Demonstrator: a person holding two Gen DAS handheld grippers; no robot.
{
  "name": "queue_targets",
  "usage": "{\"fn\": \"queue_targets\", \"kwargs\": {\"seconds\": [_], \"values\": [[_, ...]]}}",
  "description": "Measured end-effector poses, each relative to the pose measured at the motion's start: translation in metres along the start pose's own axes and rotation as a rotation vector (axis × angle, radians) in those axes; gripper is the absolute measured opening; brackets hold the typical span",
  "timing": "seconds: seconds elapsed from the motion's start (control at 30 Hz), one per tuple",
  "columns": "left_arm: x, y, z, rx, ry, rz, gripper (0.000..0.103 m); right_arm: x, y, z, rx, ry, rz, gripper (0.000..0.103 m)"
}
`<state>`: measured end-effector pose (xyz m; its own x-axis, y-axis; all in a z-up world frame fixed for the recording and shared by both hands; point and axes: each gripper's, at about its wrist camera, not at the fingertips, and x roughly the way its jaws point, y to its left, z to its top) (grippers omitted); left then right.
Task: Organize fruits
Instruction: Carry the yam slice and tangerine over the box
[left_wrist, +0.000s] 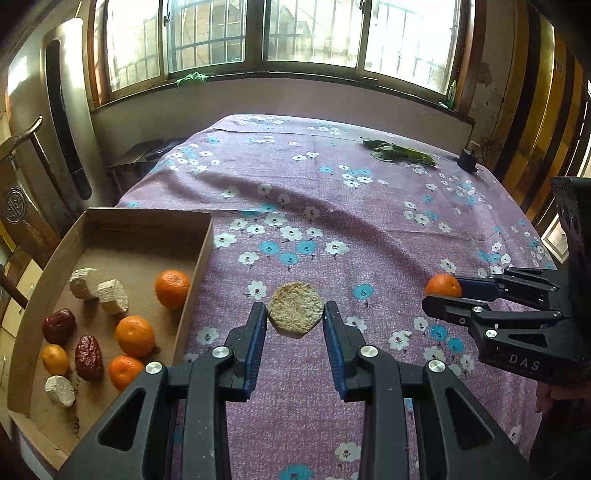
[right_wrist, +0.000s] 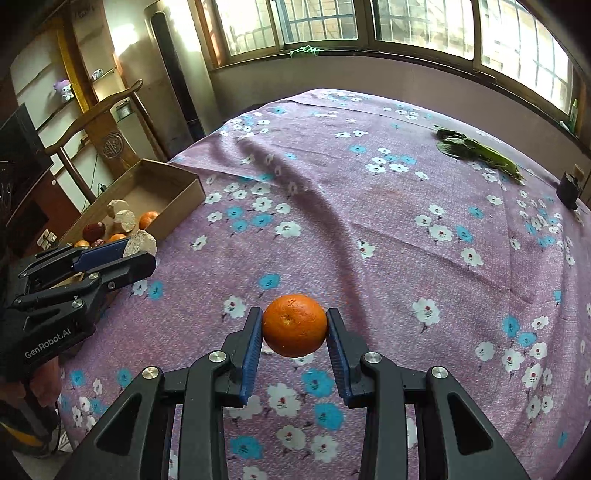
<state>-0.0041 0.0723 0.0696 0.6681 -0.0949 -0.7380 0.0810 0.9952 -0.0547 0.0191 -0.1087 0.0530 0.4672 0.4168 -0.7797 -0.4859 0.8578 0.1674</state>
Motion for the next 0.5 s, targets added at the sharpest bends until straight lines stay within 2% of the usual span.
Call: {"fn": "queue_targets", "kwargs": {"seconds": [0.5], "values": [[-0.032,0.061,-0.02,-0.07,-0.032,0.113,0.03,0.01,0.079,0.015,-0.123,0.004,0.068,0.037]]}}
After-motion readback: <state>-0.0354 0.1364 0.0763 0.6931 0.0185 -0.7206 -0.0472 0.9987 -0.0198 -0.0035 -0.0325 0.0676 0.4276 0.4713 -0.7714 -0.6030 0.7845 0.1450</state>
